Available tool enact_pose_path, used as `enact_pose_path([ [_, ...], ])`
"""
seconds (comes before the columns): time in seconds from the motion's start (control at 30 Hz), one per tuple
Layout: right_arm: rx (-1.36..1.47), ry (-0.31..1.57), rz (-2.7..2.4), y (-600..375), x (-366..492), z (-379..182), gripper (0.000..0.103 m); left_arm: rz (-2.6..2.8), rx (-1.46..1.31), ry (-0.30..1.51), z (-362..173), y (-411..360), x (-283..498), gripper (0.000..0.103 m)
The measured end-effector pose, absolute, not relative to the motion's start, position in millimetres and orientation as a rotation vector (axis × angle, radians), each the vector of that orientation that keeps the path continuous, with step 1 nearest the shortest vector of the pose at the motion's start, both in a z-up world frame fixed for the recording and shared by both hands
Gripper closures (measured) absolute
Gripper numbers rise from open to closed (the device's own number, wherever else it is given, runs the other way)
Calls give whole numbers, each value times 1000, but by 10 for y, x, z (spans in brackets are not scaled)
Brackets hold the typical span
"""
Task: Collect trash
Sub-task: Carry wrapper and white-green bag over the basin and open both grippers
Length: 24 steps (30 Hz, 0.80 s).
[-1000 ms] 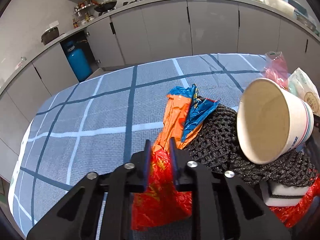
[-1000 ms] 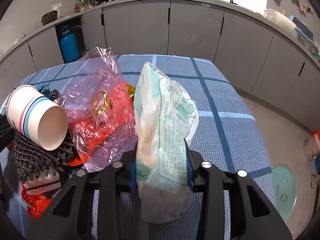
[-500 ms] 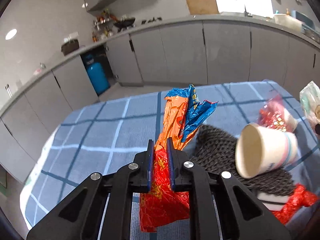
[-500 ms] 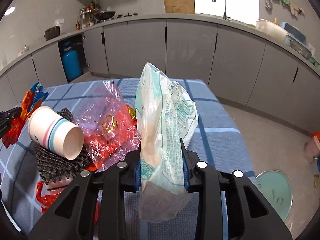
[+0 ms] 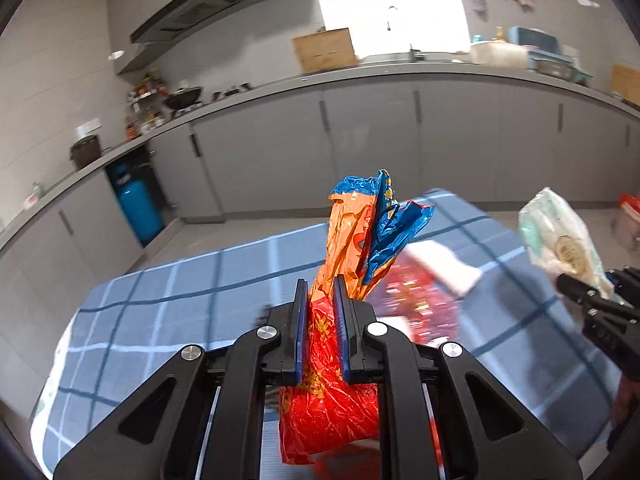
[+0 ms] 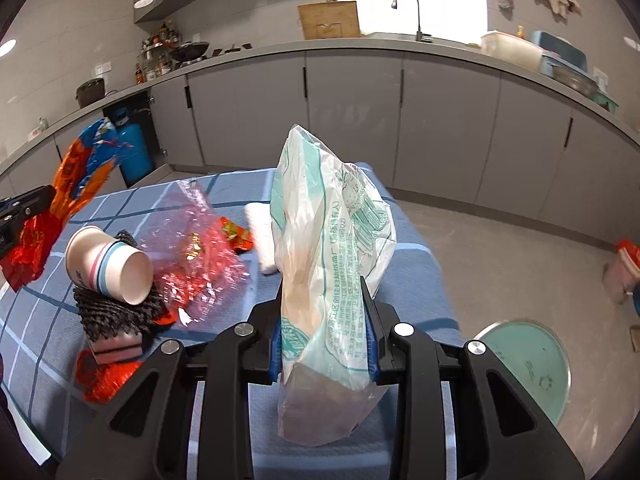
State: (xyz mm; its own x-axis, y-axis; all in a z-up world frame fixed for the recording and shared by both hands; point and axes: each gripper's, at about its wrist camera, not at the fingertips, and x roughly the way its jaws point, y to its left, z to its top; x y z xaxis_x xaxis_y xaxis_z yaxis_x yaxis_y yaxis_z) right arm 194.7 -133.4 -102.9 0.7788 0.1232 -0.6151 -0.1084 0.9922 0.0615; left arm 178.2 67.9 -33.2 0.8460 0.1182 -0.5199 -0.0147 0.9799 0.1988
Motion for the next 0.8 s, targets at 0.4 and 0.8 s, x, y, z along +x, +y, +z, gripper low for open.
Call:
enact_pose_path([
  [0.4, 94, 686, -46, -2320, 1685, -1173, 71, -147, 246, 547, -410, -504, 1841, 89],
  [0.8, 159, 751, -219, -3279, 1519, -1553, 71, -348, 272, 591, -685, -1567, 1904, 89],
])
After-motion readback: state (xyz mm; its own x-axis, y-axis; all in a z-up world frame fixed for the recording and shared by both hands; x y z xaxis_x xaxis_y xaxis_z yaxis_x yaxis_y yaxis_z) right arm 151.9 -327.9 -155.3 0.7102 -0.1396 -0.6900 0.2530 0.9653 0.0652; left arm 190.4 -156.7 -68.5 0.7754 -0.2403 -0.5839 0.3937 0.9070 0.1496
